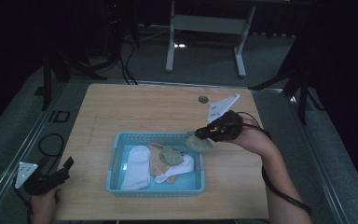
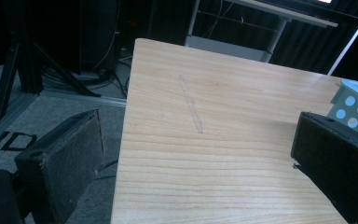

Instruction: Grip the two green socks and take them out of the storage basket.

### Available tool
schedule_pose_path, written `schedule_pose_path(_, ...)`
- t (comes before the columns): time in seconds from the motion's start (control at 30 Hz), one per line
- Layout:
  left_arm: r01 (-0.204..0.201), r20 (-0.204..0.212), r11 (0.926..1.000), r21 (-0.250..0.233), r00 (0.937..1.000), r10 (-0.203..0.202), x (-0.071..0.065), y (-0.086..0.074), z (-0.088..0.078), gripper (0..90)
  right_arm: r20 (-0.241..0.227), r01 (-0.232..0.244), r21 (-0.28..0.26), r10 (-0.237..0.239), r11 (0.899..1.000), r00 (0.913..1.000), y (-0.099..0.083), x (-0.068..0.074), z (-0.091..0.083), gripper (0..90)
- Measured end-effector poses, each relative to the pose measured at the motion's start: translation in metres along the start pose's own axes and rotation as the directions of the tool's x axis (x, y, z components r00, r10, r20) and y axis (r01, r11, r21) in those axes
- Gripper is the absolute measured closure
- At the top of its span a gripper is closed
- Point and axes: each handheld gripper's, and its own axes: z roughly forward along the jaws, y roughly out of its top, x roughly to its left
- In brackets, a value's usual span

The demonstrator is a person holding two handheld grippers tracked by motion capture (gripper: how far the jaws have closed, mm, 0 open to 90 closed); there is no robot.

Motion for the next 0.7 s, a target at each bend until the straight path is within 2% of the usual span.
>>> schedule_pose_path(0.4,0.005,-0.001,1.0,0.0,1.0,-0.005,0.0,0.0,0.0,2.4,0.046,-0.1,0.007,0.1,0.995,0.9939,-0.052,-0.013,-0.018,83.1)
schedule_pose_path(0.7,-0.001,-0.003,1.0,0.004,1.0,0.001,0.0,0.0,0.0,2.4,0.08,-0.189,-0.009,0.189,0.982,0.9788,-0.094,-0.021,-0.018,83.1)
